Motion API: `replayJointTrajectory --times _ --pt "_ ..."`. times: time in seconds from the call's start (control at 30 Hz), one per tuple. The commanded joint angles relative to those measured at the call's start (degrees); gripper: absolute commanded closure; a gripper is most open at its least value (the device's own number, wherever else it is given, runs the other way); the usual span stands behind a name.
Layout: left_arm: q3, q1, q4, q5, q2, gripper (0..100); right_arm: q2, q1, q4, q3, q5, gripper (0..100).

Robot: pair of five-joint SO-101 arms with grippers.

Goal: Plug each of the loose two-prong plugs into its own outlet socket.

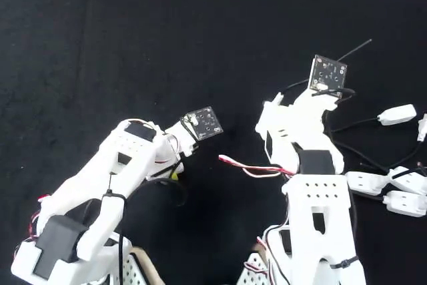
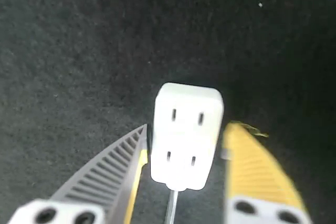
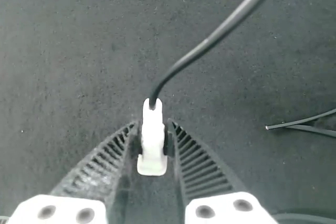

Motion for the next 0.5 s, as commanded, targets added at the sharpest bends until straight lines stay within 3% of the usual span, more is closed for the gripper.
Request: replayJointTrajectory --times 0.0,0.1,0.23,0.47 --pt "-4.97 -0.13 -0.53 3.52 -0.88 63 0.22 0.62 -1.41 -3.38 -0.44 98.6" --pt "-7.78 -3.12 -0.26 6.86 -0.88 61 0.13 0.26 -1.32 -3.56 1.49 98.6" --pt "-10.68 -8.84 2.2 10.9 -2.11 61 0.04 -6.42 -0.35 -2.68 5.63 98.7" --pt "-4.44 -14.73 8.18 16.97 -17.85 61 -9.63 -15.82 -0.18 4.35 5.98 98.7"
